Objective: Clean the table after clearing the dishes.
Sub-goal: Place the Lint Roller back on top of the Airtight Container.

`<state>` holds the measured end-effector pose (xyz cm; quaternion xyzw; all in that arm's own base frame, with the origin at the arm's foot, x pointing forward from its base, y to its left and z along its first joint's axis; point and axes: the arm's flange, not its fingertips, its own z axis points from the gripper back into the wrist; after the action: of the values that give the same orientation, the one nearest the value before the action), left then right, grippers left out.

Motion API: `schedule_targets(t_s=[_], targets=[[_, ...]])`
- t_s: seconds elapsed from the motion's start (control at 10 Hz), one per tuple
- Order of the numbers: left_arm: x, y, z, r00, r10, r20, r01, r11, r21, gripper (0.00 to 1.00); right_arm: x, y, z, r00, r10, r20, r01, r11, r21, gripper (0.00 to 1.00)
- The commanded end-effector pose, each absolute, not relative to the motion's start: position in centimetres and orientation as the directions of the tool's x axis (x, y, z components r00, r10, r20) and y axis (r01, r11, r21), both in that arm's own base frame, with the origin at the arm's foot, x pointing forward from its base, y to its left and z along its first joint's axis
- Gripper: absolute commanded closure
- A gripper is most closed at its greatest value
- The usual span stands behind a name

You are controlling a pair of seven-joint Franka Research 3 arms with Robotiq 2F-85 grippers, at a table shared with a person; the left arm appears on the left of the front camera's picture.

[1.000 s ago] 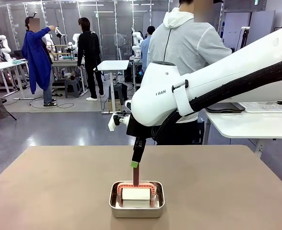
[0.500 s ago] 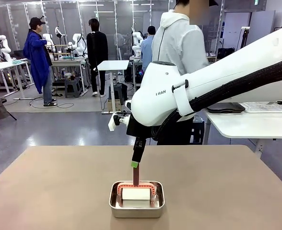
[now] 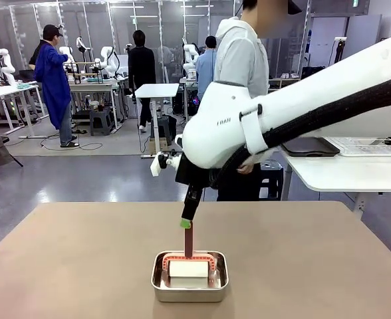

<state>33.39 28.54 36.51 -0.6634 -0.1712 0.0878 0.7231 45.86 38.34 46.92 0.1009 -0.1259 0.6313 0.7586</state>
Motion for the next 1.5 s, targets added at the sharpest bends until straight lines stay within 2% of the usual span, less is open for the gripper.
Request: schedule_targets(t_s=[0.0,0.1,0.2,0.3,0.4,0.6,0.8,0.9,1.0,1.2,1.4], targets=[[32.8,28.4,36.8,0.928,0.348,0.130,0.097,0.111,-0.989,0.00,46.7,33.8,50.5,0.345,0.836,0.426,-0.937,0.287,0.197,0.00],[32.8,28.4,36.8,0.928,0.348,0.130,0.097,0.111,-0.989,0.00,47.1,30.6,51.3,0.445,0.744,0.499,-0.893,0.326,0.310,0.00],[32.8,28.4,36.8,0.928,0.348,0.130,0.097,0.111,-0.989,0.00,47.6,25.3,51.7,0.599,0.584,0.548,-0.795,0.355,0.492,0.00],[32.8,28.4,36.8,0.928,0.348,0.130,0.097,0.111,-0.989,0.00,47.7,19.5,51.6,0.733,0.406,0.546,-0.673,0.312,0.671,0.00],[32.8,28.4,36.8,0.928,0.348,0.130,0.097,0.111,-0.989,0.00,47.4,13.1,51.1,0.819,0.256,0.514,-0.571,0.277,0.773,0.00],[32.8,28.4,36.8,0.928,0.348,0.130,0.097,0.111,-0.989,0.00,45.9,0.0,48.8,0.909,0.025,0.417,-0.414,0.177,0.893,0.00],[32.8,28.4,36.8,0.928,0.348,0.130,0.097,0.111,-0.989,0.00,42.2,-10.8,46.4,0.932,-0.122,0.342,-0.328,0.121,0.937,0.00],[32.8,28.4,36.8,0.928,0.348,0.130,0.097,0.111,-0.989,0.00,38.2,-17.3,45.0,0.914,-0.287,0.286,-0.261,0.123,0.958,0.00],[32.8,28.4,36.8,0.928,0.348,0.130,0.097,0.111,-0.989,0.00,35.2,-20.8,44.1,0.885,-0.385,0.262,-0.232,0.124,0.965,0.00],[32.8,28.4,36.8,0.928,0.348,0.130,0.097,0.111,-0.989,0.00,30.3,-25.8,42.1,0.822,-0.535,0.198,-0.169,0.103,0.980,0.00],[32.8,28.4,36.8,0.928,0.348,0.130,0.097,0.111,-0.989,0.00,29.4,-26.8,41.2,0.791,-0.589,0.168,-0.129,0.108,0.986,0.00]])
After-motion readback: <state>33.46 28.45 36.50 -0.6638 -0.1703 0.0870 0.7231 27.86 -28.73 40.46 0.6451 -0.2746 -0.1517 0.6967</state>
